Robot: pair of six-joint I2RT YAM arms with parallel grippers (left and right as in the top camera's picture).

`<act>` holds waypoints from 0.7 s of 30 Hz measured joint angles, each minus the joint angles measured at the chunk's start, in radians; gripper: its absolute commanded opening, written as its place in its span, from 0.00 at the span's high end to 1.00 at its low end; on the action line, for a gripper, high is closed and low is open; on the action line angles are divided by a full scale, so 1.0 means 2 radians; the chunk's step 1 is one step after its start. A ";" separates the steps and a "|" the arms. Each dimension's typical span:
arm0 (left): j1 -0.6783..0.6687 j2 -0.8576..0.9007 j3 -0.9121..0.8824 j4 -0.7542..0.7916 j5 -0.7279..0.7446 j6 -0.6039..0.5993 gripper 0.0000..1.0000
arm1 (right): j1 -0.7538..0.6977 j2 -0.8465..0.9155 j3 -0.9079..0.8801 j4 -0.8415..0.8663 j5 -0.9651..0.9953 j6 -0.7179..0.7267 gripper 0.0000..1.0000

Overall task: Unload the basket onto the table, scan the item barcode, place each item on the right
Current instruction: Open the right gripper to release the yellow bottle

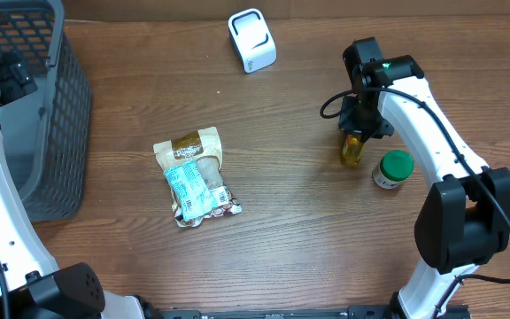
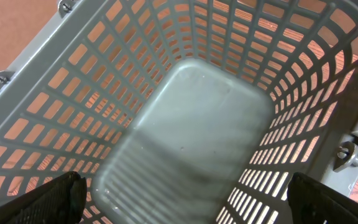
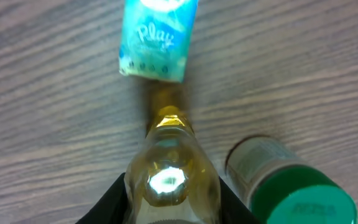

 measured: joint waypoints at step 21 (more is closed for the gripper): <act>0.000 0.000 0.000 0.000 0.000 0.000 0.00 | 0.000 -0.001 0.005 -0.049 -0.002 0.000 0.17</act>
